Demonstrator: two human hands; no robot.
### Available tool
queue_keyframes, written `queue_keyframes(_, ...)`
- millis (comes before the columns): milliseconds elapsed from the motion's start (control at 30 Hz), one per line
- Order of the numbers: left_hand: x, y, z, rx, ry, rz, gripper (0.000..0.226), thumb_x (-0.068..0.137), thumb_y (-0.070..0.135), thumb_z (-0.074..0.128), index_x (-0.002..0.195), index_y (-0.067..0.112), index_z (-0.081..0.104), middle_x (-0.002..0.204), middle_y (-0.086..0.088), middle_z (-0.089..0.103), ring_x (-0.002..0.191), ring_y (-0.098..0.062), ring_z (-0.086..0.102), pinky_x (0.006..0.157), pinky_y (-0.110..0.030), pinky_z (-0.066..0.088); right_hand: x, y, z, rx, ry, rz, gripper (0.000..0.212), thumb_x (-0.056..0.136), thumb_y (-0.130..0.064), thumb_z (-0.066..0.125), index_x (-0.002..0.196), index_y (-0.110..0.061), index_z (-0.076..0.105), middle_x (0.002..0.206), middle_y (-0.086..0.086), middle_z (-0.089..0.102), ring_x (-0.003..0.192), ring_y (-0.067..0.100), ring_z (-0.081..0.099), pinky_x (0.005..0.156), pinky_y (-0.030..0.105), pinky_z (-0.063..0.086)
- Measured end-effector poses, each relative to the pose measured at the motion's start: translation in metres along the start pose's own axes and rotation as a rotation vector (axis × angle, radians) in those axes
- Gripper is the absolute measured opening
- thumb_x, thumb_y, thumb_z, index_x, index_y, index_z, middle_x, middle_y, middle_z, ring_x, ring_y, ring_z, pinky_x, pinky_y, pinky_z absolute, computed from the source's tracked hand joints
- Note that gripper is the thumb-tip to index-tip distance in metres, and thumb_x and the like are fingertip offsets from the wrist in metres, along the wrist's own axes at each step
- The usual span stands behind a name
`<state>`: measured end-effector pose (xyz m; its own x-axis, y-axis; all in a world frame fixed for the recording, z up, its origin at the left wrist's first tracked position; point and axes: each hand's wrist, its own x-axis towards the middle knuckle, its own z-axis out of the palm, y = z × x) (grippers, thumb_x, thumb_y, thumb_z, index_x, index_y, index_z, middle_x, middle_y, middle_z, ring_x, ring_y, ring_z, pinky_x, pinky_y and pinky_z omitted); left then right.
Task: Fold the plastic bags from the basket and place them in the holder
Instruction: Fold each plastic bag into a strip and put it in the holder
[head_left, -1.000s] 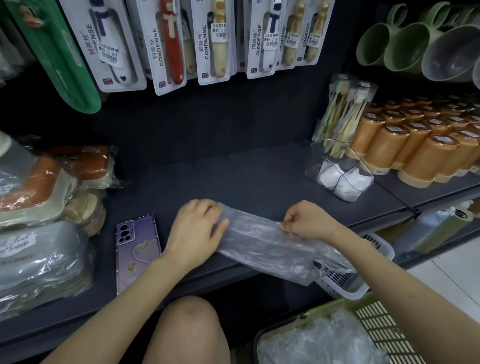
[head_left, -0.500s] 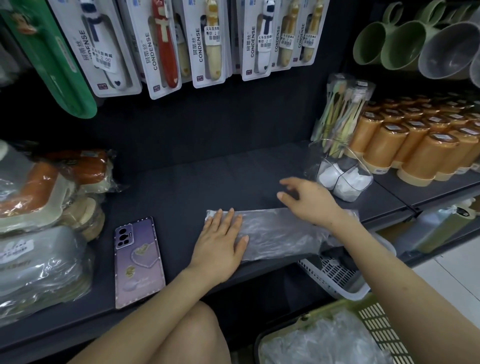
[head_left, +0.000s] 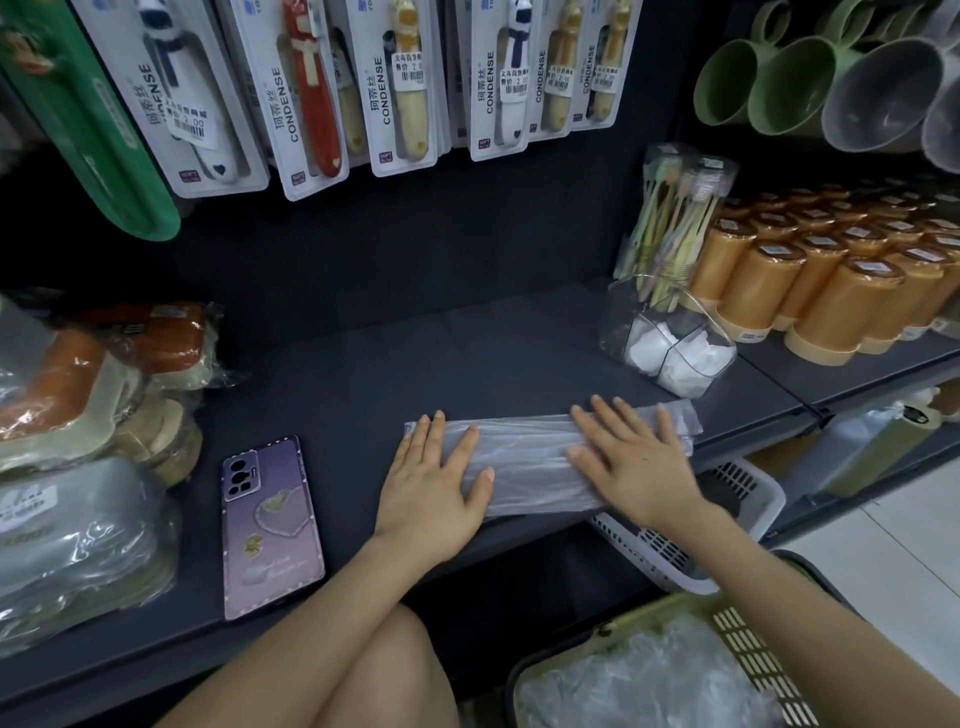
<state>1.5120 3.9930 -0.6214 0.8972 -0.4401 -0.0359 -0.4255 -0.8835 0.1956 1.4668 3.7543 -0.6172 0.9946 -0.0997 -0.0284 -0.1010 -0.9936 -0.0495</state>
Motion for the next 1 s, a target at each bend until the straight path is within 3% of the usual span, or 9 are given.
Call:
queue_keyframes(167,-0.001,0.001,-0.001,-0.005,-0.009,-0.008,0.066,0.093,0.063,0.004,0.153,0.035,0.001,0.161,-0.007,-0.014,0.148,-0.019,-0.016,0.118,-0.030,-0.013,-0.011,0.026,-0.013,0.039,0.079,0.017,0.103,0.069,-0.078,-0.028,0.153,-0.035,0.013,0.161,-0.005,0.011,0.149,0.017,0.002,0.118,0.048,-0.012)
queue_keyframes(300,-0.002,0.001,-0.004,-0.015,-0.015,-0.013,0.083,0.078,0.070,-0.009,0.153,0.038,0.002,0.161,-0.010,-0.014,0.148,-0.022,-0.016,0.116,-0.030,-0.014,-0.030,0.007,-0.009,0.131,0.380,-0.391,0.062,0.085,-0.068,0.042,0.123,-0.026,0.065,0.135,-0.004,0.057,0.135,0.019,0.042,0.118,0.048,0.008)
queue_keyframes(433,0.001,0.000,-0.010,-0.065,-0.071,-0.032,0.063,0.097,0.061,0.020,0.153,0.038,0.001,0.161,-0.007,-0.015,0.147,-0.019,-0.017,0.117,-0.029,-0.013,-0.032,0.012,0.006,0.184,0.476,-0.527,0.032,0.086,-0.046,0.055,0.094,-0.024,0.077,0.109,-0.009,0.072,0.110,0.012,0.062,0.113,0.046,0.024)
queue_keyframes(533,-0.002,-0.005,-0.017,-0.243,-0.047,0.009,0.070,0.096,0.059,0.036,0.153,0.037,0.002,0.161,-0.004,-0.012,0.147,-0.018,-0.015,0.118,-0.029,-0.008,-0.031,0.013,0.003,0.227,0.428,-0.523,0.047,0.096,-0.052,0.041,0.089,-0.025,0.078,0.104,-0.011,0.073,0.102,0.008,0.067,0.108,0.044,0.030)
queue_keyframes(600,-0.006,-0.011,-0.021,-0.445,0.071,0.043,0.068,0.089,0.063,0.044,0.149,0.034,0.029,0.158,0.007,0.009,0.148,-0.013,0.001,0.118,-0.026,0.005,-0.031,0.012,-0.004,0.288,0.357,-0.480,0.045,0.095,-0.053,0.042,0.089,-0.027,0.078,0.101,-0.014,0.073,0.101,0.002,0.066,0.107,0.039,0.031)
queue_keyframes(667,-0.011,-0.019,-0.027,-0.578,0.200,0.110,0.063,0.077,0.068,0.042,0.122,0.029,0.063,0.139,0.018,0.046,0.133,-0.007,0.038,0.109,-0.022,0.026,-0.029,0.012,-0.016,0.356,0.288,-0.384,0.033,0.092,-0.046,0.051,0.092,-0.026,0.077,0.097,-0.014,0.074,0.096,0.003,0.066,0.105,0.034,0.035)
queue_keyframes(733,-0.015,-0.027,-0.030,-0.660,0.200,0.166,0.049,0.075,0.065,0.045,0.095,0.028,0.072,0.103,0.021,0.066,0.103,-0.003,0.056,0.095,-0.026,0.039,-0.025,0.009,-0.029,0.382,0.224,-0.282,0.022,0.093,-0.036,0.058,0.096,-0.023,0.076,0.093,-0.010,0.074,0.089,0.010,0.066,0.091,0.027,0.043)
queue_keyframes(900,-0.007,-0.038,-0.045,-0.751,-0.063,0.108,0.049,0.066,0.070,0.056,0.087,0.028,0.070,0.088,0.018,0.068,0.089,0.000,0.060,0.083,-0.021,0.042,0.007,0.001,-0.050,0.512,0.048,-0.100,0.015,0.093,-0.027,0.061,0.092,-0.020,0.074,0.095,-0.008,0.072,0.095,0.011,0.065,0.088,0.031,0.049)
queue_keyframes(1000,0.004,-0.038,-0.045,-0.697,-0.030,-0.012,0.028,0.084,0.053,0.064,0.074,0.028,0.067,0.070,0.022,0.062,0.075,0.000,0.056,0.072,-0.022,0.038,0.027,-0.001,-0.051,0.560,-0.001,-0.035,0.016,0.089,-0.027,0.066,0.085,-0.016,0.076,0.091,-0.004,0.073,0.093,0.015,0.066,0.090,0.037,0.050)
